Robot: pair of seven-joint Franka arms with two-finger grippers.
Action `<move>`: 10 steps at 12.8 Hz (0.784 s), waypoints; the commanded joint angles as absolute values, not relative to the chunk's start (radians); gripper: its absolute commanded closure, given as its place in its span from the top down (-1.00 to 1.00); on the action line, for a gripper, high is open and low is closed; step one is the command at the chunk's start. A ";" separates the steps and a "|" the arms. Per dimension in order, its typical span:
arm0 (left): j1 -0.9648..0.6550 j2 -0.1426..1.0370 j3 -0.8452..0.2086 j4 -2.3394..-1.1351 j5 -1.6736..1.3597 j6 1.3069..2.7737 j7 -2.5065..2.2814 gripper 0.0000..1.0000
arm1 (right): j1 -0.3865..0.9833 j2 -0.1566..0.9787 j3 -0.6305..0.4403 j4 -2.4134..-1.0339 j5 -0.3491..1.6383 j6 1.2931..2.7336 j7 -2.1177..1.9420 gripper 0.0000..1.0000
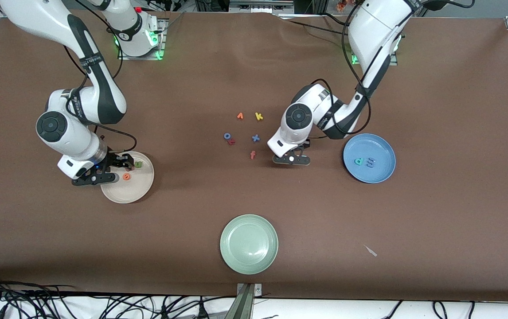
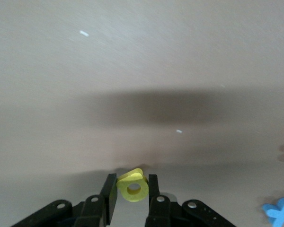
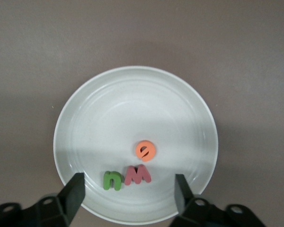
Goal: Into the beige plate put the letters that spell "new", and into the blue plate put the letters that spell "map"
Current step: 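Drop the e on the cream plate while the left gripper grasps the D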
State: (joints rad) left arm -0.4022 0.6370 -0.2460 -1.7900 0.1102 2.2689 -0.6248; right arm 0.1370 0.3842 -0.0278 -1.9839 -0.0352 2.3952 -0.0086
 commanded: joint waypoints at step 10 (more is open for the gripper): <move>-0.003 0.480 -0.247 -1.816 0.103 1.967 0.001 -0.80 | 0.066 0.154 0.021 -1.687 -0.035 1.846 -0.015 1.00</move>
State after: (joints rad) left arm -0.0450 0.5103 -0.2375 -1.7865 0.1102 1.9807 -0.0683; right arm 0.1098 0.2057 -0.0114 -1.6789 -0.0353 1.8921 -0.0082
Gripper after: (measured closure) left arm 0.696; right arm 0.000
